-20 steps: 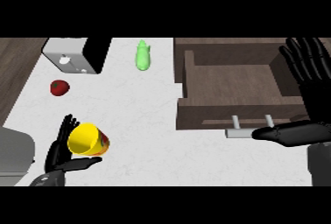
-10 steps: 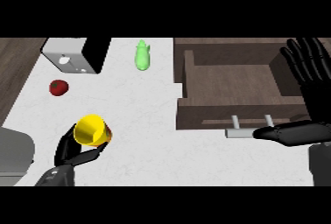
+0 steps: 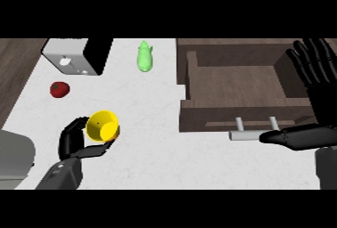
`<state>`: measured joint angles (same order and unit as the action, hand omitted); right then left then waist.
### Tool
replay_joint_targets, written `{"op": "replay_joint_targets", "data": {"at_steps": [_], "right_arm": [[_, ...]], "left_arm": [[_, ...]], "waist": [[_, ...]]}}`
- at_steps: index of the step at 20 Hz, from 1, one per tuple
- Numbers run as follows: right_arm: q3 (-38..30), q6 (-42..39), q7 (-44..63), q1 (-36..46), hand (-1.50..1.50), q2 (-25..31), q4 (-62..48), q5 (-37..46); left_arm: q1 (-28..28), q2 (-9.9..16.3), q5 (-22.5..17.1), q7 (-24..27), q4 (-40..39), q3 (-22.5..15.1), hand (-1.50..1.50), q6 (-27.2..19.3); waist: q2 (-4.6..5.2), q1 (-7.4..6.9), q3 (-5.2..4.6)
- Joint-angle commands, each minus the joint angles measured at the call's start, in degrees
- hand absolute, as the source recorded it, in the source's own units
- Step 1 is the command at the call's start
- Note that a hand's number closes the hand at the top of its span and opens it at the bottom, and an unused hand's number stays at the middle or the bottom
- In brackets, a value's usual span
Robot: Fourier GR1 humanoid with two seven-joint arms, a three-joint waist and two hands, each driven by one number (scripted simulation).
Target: Pick up the cup, place it into the drawer and close the drawer
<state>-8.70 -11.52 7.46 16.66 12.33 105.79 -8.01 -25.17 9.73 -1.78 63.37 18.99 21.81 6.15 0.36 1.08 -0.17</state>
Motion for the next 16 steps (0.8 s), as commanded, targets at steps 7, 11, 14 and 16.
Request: {"op": "replay_joint_targets", "data": {"at_steps": [7, 11, 14, 16], "right_arm": [[-0.4, 0.1, -1.5, -0.6, -1.5, 0.4, -0.5, 1.4], [-0.8, -0.7, -2.9, -3.2, -1.5, 0.0, -0.8, 0.9], [-1.8, 1.5, -1.2, 2.6, -1.5, 0.5, -5.2, 2.0], [-0.1, 0.9, 1.5, -1.4, -1.5, -0.2, 2.1, 0.8]], "left_arm": [[-6.1, -3.2, -0.7, 4.7, 3.7, -1.5, 1.5, 5.6], [-11.8, -4.1, -0.2, -3.8, 8.9, -4.3, 1.5, 4.5], [-14.0, -7.4, -0.7, -8.9, 15.7, -6.2, 1.5, 2.3], [-16.7, -8.3, -0.5, -13.8, 17.7, -7.3, 1.5, 0.1]], "waist": [[-0.24, -0.64, 0.12], [-0.5, -1.2, 0.22], [-0.82, -2.54, 0.27], [-0.8, -1.35, 0.22]]}}
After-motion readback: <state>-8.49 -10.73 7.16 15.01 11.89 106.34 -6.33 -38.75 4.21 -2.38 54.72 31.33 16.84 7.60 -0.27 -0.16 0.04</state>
